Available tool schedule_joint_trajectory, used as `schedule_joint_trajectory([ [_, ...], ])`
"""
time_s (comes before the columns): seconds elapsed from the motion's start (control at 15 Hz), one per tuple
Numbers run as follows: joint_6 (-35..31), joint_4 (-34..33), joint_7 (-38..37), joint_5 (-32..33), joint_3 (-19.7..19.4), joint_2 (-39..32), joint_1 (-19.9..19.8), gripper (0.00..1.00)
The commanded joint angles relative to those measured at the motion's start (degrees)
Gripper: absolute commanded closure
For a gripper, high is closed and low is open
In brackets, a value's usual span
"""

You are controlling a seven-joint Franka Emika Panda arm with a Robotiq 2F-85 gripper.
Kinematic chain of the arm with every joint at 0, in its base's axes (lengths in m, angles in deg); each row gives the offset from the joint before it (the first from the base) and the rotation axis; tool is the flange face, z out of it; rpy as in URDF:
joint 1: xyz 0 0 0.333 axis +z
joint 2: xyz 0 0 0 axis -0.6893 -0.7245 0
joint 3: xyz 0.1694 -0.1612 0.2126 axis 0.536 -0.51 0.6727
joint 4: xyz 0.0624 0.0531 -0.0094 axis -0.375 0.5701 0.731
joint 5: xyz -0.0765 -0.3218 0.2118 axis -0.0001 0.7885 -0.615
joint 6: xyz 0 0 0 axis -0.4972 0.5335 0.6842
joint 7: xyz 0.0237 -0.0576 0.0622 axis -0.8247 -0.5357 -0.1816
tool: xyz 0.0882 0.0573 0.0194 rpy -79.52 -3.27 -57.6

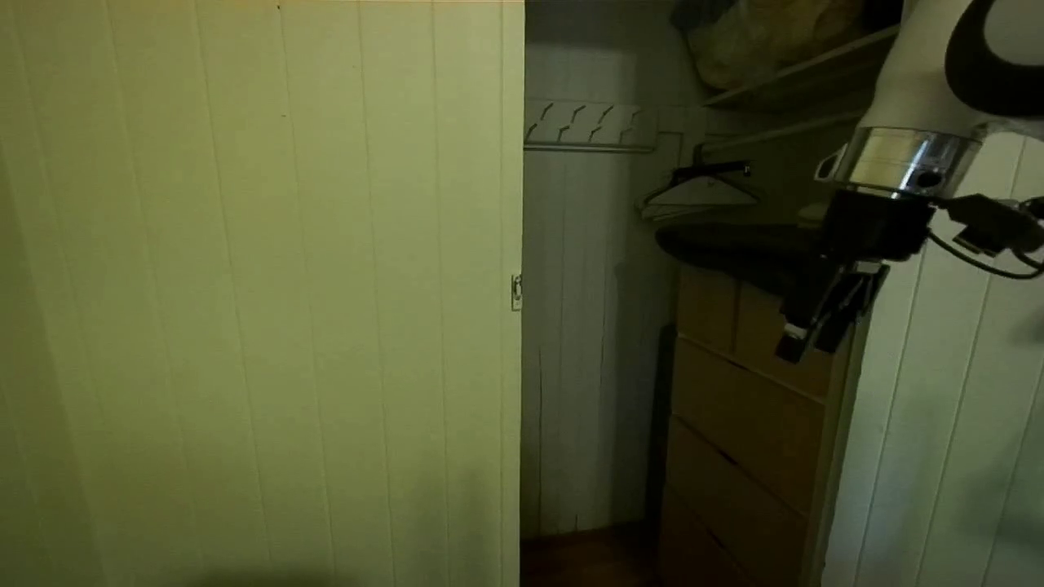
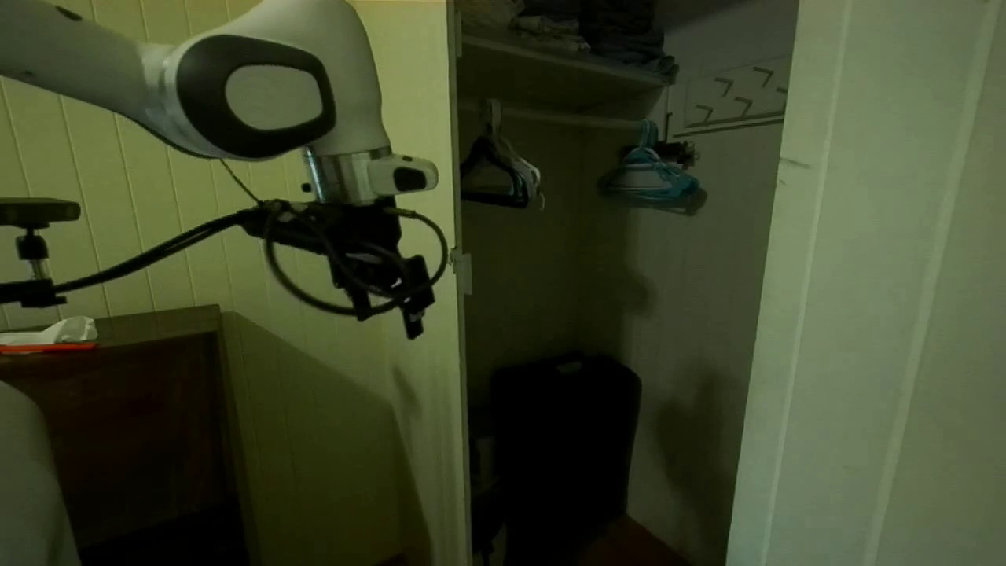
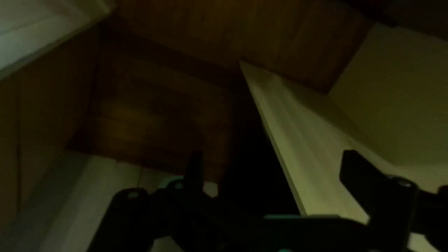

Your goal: Take out one black hanger from the closet then hang it back on the rail.

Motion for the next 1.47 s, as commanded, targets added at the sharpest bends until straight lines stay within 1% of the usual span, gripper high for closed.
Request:
schedule_joint_trajectory([
  [0.0,-7.93,-11.11,8.28,1.55,-2.16,-12.65,1.93,0.0],
  [0.07,-9.62,-13.7,11.79,0.82,-3.6,-14.75,3.16,0.0],
  [0.2,-9.71,-20.28,18.62,-1.14,-5.92,-19.93,5.37,0.0],
  [0.4,-7.08,-30.19,28.55,-2.8,-9.28,-26.88,8.53,0.0],
  [0.53,-5.28,-36.52,35.27,-4.74,-10.41,-30.95,9.76,0.0],
  [0.67,-4.45,-42.68,42.26,-7.72,-10.6,-34.92,9.99,0.0],
  [0.8,-4.33,-48.8,48.87,-14.3,-10.78,-38.42,9.93,0.0],
  [0.87,-3.47,-51.83,49.34,-19.09,-10.47,-39.77,9.46,0.0],
  [0.93,-6.74,-43.63,45.46,-13.54,-7.07,-35.03,6.2,0.0],
  [1.0,-6.19,-46.33,46.91,-16.07,-6.94,-36.51,6.05,0.0],
  [1.13,-5.25,-49.2,47.85,-17.74,-6.74,-38.21,5.82,0.0],
  [1.4,-4.85,-50.09,48.02,-18.1,-6.69,-38.91,5.71,0.0],
])
